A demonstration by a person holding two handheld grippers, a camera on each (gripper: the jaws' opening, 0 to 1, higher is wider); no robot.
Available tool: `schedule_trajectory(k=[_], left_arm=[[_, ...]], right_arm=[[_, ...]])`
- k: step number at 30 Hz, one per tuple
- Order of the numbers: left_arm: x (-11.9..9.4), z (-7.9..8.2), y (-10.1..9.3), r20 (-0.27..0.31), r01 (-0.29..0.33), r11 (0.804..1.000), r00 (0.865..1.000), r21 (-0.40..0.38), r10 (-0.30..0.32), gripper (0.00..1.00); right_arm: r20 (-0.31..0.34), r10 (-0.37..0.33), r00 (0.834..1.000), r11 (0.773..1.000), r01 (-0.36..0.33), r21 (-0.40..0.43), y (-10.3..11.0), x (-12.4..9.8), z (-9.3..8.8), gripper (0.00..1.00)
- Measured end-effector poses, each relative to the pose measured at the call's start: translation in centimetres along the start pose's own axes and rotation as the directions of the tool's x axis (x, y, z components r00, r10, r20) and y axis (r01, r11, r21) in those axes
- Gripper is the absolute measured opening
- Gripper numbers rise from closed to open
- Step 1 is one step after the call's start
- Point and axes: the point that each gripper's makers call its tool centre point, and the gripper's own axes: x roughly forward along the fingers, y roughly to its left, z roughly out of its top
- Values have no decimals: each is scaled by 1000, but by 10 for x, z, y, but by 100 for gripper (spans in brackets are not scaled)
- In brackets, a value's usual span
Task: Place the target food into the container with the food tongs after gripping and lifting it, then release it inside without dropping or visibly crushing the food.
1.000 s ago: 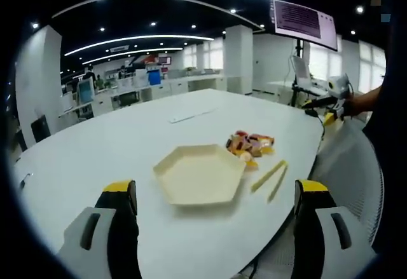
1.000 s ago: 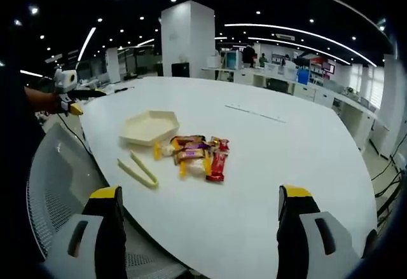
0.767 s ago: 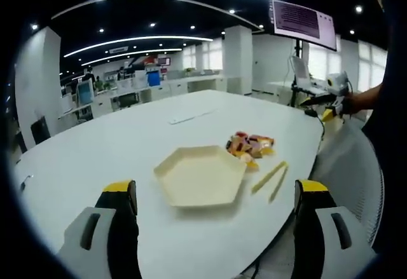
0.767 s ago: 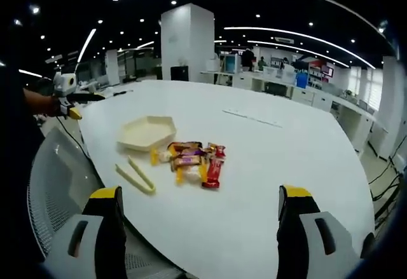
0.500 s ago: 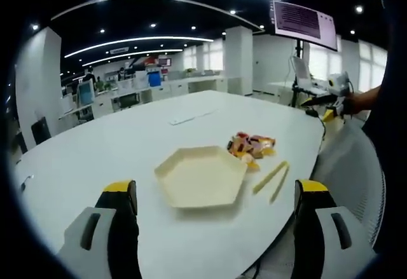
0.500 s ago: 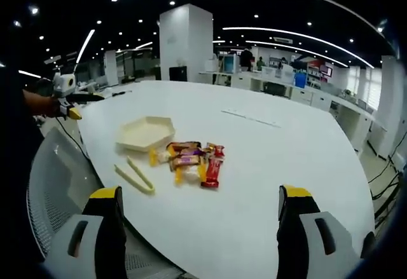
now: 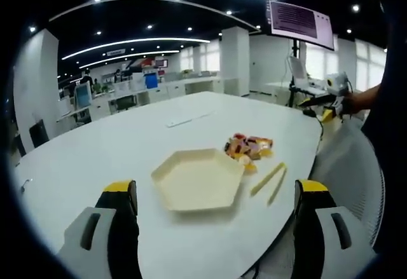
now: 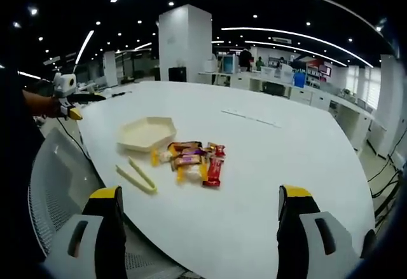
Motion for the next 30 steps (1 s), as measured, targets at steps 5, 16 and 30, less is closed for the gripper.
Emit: schedule_trajectory(k=[5,16,30], left_arm=[[2,4,-5,3,13,1000,1000,8,-13,99],[9,3,-5,-4,46,998,999,32,-45,97],[33,4,-27,-53,141,983,989,115,-135,95]], right_arm=[[17,0,1000,1000,0,-6,3,1,5,100],[30,11,999,1000,-11,4,5,4,13,100],[-29,19,999,1000,-19,-5,9,12,-1,100]])
